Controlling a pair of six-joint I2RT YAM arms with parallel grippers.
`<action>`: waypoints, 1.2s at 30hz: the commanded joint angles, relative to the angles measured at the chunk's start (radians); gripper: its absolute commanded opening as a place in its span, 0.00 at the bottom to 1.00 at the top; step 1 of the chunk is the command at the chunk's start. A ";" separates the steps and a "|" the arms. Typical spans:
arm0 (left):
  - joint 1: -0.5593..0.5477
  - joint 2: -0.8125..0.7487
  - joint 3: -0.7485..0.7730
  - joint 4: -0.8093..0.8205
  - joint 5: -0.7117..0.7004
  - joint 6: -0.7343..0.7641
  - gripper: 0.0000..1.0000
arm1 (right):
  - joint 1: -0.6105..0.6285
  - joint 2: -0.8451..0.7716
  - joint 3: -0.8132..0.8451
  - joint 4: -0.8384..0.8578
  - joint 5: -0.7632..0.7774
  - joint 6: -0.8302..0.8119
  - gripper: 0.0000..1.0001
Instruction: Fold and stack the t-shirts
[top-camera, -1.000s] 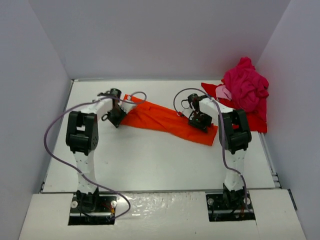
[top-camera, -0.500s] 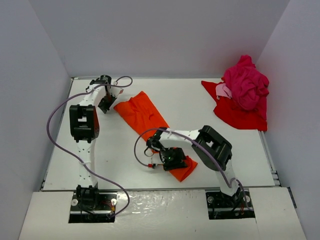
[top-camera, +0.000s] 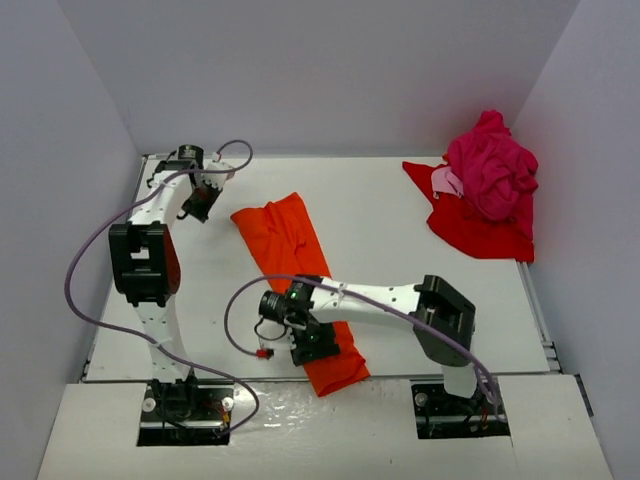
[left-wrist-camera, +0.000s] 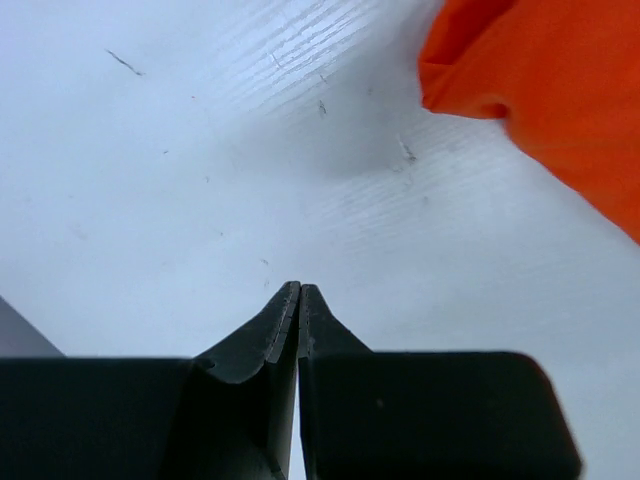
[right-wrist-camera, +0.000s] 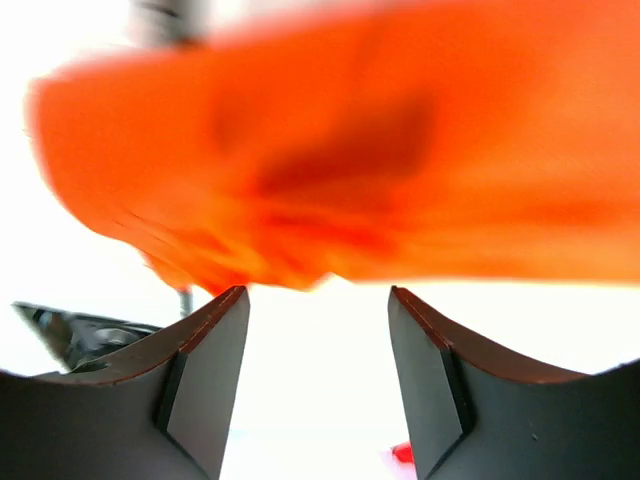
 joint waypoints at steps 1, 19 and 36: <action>-0.012 -0.267 -0.023 -0.029 0.157 0.015 0.00 | -0.147 -0.194 0.102 0.000 0.313 0.050 0.56; -0.218 -0.177 -0.239 -0.078 0.258 0.090 0.00 | -0.656 -0.557 0.033 0.253 0.353 0.033 0.57; -0.228 0.671 0.931 -0.452 0.029 -0.055 0.00 | -0.806 -0.595 -0.016 0.249 0.183 0.081 0.58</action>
